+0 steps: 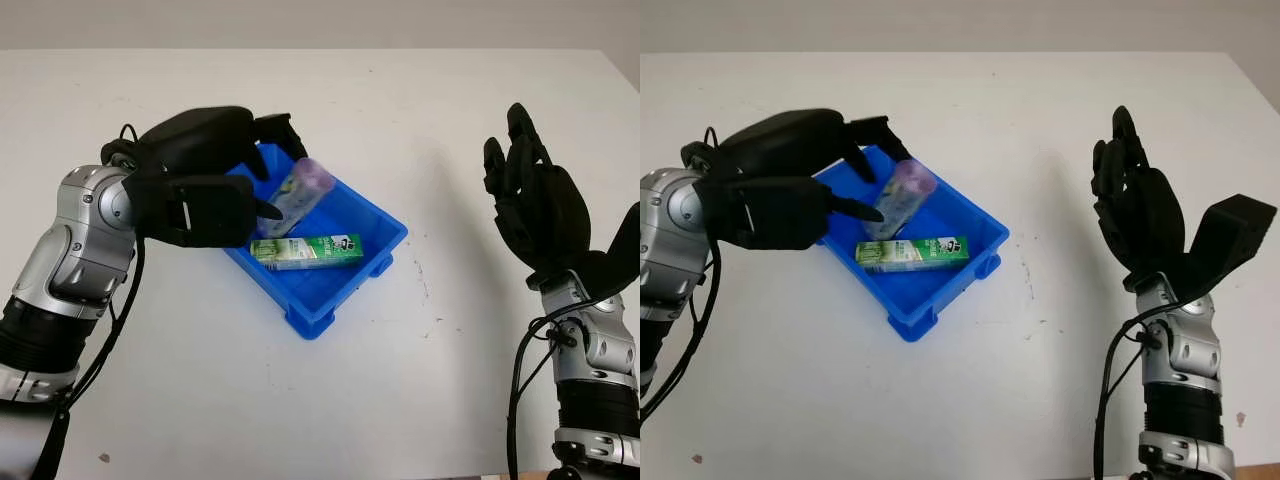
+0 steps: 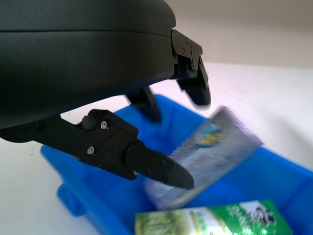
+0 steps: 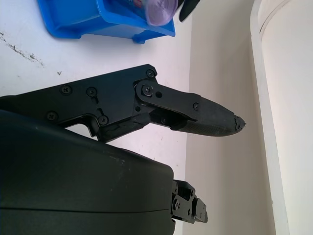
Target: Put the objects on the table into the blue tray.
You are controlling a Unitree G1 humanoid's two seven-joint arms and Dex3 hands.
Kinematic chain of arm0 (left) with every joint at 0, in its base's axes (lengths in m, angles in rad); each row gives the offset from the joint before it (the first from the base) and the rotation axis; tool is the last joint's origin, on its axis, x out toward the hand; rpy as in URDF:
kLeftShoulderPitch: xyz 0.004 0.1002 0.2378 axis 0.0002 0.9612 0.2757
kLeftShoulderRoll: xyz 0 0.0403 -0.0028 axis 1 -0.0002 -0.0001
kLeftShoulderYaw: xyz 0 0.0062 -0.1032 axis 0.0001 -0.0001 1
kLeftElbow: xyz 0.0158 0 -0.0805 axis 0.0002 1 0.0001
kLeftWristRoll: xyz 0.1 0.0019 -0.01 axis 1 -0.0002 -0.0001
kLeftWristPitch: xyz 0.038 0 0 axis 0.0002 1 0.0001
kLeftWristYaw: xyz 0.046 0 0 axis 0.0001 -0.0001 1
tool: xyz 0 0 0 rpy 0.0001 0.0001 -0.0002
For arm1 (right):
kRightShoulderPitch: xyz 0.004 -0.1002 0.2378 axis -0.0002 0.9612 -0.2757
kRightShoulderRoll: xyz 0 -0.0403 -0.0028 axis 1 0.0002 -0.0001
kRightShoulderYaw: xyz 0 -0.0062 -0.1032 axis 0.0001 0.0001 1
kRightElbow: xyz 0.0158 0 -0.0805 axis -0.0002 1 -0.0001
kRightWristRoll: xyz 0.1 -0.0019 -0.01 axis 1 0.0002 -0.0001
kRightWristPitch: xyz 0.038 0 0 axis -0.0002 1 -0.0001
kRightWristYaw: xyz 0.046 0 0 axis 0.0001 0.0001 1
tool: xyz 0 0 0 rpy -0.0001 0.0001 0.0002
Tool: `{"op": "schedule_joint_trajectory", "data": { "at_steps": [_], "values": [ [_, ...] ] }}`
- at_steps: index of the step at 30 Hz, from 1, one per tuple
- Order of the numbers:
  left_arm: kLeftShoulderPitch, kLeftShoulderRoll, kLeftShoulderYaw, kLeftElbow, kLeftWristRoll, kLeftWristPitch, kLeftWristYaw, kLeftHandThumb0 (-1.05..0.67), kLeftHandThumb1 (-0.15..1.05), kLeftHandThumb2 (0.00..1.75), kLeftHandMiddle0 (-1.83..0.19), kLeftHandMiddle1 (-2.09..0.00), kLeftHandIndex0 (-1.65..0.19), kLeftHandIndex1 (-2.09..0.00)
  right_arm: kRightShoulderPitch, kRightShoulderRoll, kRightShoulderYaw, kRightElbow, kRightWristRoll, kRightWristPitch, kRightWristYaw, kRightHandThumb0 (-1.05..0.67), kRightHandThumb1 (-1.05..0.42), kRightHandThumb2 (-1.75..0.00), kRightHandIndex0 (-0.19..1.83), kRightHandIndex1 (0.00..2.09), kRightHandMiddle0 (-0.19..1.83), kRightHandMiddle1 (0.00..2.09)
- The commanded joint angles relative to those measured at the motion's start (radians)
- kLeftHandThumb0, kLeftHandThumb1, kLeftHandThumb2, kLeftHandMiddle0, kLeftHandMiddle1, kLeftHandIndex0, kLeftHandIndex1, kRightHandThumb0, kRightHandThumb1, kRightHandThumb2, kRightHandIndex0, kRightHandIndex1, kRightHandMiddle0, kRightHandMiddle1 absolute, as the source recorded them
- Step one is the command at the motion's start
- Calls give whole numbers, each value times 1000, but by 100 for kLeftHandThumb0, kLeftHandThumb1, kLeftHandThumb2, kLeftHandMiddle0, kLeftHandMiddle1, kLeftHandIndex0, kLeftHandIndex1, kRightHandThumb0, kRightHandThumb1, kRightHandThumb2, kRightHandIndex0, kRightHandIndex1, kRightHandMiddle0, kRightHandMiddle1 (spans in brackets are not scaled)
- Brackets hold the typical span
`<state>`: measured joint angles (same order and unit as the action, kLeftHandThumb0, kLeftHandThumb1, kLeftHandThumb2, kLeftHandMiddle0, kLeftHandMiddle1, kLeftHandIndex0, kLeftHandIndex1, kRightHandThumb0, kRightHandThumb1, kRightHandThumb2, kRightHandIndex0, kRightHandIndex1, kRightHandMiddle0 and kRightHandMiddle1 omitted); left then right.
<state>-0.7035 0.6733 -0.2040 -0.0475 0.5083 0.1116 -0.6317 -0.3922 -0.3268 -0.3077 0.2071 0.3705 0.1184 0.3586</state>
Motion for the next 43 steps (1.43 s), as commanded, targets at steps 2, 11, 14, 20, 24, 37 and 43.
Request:
{"op": "schedule_joint_trajectory", "data": {
  "at_steps": [2,11,14,20,24,37,43],
  "values": [
    [1,20,2,-31,3,18,-33,-32,102,6,18,-1,9,-12,10,-7,-10,-23,11,11,-2,-71,-105,-65,-19,0,-19,0],
    [46,-67,110,-60,-97,56,85,-1,104,17,9,-7,-6,-13,-12,-1,1,-1,7,6,4,-69,-105,-66,-19,0,-19,0],
    [79,-133,175,-68,-154,30,206,2,78,61,-1,-6,-17,-9,-20,1,3,-3,7,3,4,-70,-105,-67,-19,0,-19,0],
    [139,-215,317,6,-286,-169,441,-60,103,47,-8,-3,-6,-1,-35,2,12,-17,9,-5,8,-74,-105,-65,-19,0,-19,0],
    [198,-273,391,-1,-385,-133,501,-71,105,61,11,-1,9,0,-49,4,15,-7,9,-9,11,-75,-105,-65,-19,0,-19,0],
    [407,-420,483,54,-564,-109,612,-79,105,79,19,0,19,0,-80,15,35,32,-14,-16,-1,-75,-105,-66,-19,0,-19,0],
    [439,-436,480,46,-574,-117,622,-78,105,79,19,0,19,0,-76,17,38,36,-11,-27,8,-75,-105,-66,-19,0,-19,0]
  ]
}}
